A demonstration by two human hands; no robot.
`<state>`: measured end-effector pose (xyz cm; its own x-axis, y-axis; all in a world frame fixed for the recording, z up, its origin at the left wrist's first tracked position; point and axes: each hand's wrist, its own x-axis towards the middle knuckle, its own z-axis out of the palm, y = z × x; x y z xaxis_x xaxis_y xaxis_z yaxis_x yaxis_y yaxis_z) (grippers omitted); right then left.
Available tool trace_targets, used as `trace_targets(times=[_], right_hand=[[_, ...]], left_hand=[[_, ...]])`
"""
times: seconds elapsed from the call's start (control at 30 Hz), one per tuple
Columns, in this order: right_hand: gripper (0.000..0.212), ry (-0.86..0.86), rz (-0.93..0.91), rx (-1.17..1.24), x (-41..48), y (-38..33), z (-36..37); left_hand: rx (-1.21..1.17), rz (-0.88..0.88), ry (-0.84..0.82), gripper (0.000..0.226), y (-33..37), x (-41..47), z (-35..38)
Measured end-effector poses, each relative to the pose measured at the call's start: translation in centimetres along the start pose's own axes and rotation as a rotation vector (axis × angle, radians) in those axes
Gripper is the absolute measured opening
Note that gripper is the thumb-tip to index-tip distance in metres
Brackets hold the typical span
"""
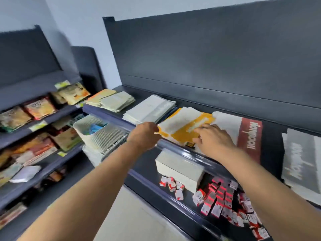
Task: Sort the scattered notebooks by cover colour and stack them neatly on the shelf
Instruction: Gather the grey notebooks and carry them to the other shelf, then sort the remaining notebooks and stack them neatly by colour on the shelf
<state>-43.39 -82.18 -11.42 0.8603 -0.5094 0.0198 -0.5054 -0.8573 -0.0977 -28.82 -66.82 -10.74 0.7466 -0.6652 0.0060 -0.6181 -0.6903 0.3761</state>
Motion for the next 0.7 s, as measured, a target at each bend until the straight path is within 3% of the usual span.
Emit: trace_targets(times=[0.23,0.4,0.57,0.7], right_hand=[[0.039,-0.066,-0.407,0.084,5.7,-23.1,2.7],[0.038,-0.135,-0.586,0.108,7.7,-37.8,4.8],[0.042,-0.161,-0.783,0.130,9.1,-49.5,5.6],[0.042,-0.191,-0.838,0.171,12.0,-56.6,6.0]], left_hand=[[-0.029,-0.271,0.057,0.026,-20.6,-6.1,-8.5],[-0.093,-0.476,0.153,0.019,-32.9,-12.5,-14.3],[-0.195,-0.684,0.324,0.018,-42.0,-17.7,-18.0],[-0.224,-0.777,0.452,0.017,-47.1,-19.0,-20.2]])
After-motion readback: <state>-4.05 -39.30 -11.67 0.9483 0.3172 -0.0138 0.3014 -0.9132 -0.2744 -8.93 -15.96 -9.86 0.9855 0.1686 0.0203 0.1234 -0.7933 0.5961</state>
